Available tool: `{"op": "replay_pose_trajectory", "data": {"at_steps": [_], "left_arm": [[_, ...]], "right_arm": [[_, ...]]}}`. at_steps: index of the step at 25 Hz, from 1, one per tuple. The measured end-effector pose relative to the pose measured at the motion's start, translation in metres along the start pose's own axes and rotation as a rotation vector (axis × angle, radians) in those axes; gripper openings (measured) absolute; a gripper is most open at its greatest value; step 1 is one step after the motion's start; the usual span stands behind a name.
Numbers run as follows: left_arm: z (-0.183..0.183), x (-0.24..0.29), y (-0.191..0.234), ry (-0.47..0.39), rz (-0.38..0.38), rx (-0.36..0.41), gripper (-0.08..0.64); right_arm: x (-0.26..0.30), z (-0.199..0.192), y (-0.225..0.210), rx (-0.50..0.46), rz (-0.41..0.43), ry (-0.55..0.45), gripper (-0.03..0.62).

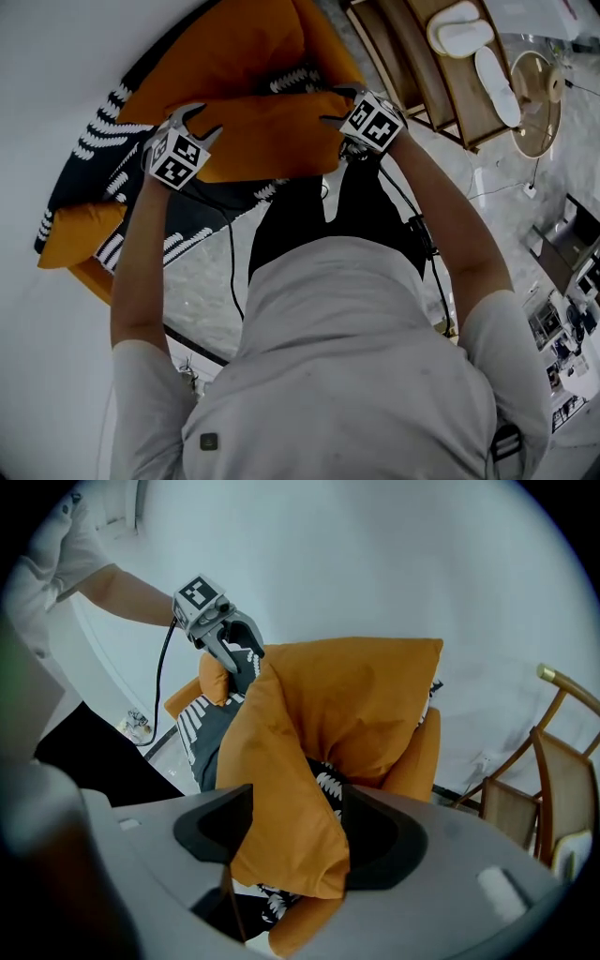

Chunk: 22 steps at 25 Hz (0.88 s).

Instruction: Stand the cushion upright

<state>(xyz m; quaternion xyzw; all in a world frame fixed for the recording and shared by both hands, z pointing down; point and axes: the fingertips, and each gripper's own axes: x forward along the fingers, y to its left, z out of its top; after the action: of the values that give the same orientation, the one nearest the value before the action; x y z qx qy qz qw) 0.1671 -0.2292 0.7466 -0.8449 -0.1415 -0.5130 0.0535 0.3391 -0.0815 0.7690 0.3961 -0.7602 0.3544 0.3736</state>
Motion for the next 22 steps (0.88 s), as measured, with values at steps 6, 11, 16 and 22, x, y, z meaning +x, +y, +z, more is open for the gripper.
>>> {"op": "replay_pose_trajectory", "data": {"at_steps": [6, 11, 16, 22], "left_arm": [[-0.031, 0.042, 0.015, 0.088, -0.049, -0.024, 0.284], [-0.059, 0.062, 0.021, 0.157, -0.069, -0.041, 0.302], [-0.072, 0.073, 0.022, 0.159, -0.071, -0.073, 0.304], [-0.08, 0.088, 0.026, 0.19, -0.074, -0.114, 0.263]], "right_arm": [[0.043, -0.033, -0.012, 0.013, 0.016, 0.1, 0.334], [0.068, -0.046, -0.019, 0.032, 0.037, 0.151, 0.344], [0.082, -0.065, -0.024, 0.116, 0.07, 0.201, 0.344], [0.092, -0.072, -0.021, 0.24, 0.125, 0.175, 0.275]]}}
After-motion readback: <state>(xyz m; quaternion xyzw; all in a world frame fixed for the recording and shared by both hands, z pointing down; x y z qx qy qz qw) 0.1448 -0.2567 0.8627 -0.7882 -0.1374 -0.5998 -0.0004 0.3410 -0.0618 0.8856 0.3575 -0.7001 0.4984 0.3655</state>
